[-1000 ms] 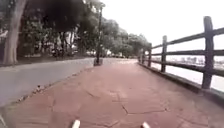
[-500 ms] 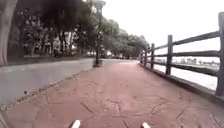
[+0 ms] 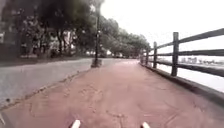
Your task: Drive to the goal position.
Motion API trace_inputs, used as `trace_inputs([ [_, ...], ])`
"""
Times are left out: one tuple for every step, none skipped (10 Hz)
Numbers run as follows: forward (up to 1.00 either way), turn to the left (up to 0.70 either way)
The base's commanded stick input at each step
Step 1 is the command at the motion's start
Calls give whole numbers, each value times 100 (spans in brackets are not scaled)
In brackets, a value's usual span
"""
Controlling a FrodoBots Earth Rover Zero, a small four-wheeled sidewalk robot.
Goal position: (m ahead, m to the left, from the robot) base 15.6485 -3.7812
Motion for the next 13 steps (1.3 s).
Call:
trace_inputs([
  [70,0],
  [70,0],
  [70,0],
  [70,0],
  [70,0],
  [70,0],
  [70,0],
  [70,0],
  [70,0],
  [70,-15],
  [70,-30],
  [70,-14],
  [70,0],
])
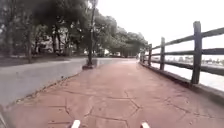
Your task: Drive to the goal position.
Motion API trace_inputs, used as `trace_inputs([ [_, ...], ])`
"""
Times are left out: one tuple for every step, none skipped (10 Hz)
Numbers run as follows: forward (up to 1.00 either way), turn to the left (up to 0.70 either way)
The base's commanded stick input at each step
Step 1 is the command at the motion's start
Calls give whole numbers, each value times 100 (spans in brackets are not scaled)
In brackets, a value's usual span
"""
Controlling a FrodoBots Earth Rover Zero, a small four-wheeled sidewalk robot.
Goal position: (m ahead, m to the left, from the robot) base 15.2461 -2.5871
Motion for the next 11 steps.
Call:
trace_inputs([
  [70,0],
  [70,0],
  [70,0],
  [70,0],
  [70,0],
  [70,0],
  [70,0],
  [70,0],
  [70,0],
  [70,0],
  [70,0],
])
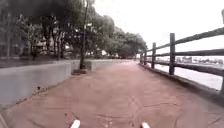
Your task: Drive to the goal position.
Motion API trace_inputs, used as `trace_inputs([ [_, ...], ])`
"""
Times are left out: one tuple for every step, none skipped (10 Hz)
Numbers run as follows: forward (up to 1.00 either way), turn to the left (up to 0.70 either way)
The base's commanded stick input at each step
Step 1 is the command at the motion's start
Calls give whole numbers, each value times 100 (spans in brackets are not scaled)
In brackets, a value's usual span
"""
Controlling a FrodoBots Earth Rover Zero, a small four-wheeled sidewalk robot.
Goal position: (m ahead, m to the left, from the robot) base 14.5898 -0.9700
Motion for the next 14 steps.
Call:
trace_inputs([
  [70,0],
  [70,0],
  [70,0],
  [70,0],
  [70,0],
  [70,0],
  [70,0],
  [70,0],
  [70,0],
  [70,0],
  [70,-1],
  [70,-8],
  [70,-33],
  [70,-33],
])
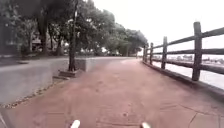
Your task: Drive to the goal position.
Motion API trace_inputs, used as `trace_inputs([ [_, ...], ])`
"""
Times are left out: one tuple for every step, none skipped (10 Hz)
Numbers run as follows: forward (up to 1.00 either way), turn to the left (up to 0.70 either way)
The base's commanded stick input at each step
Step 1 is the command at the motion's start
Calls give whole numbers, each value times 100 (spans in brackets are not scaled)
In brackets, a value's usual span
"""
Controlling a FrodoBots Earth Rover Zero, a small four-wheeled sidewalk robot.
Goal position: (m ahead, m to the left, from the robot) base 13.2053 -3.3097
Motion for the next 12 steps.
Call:
trace_inputs([
  [70,-20],
  [70,-7],
  [70,0],
  [70,0],
  [70,0],
  [70,0],
  [70,0],
  [70,0],
  [70,0],
  [70,0],
  [70,0],
  [70,0],
])
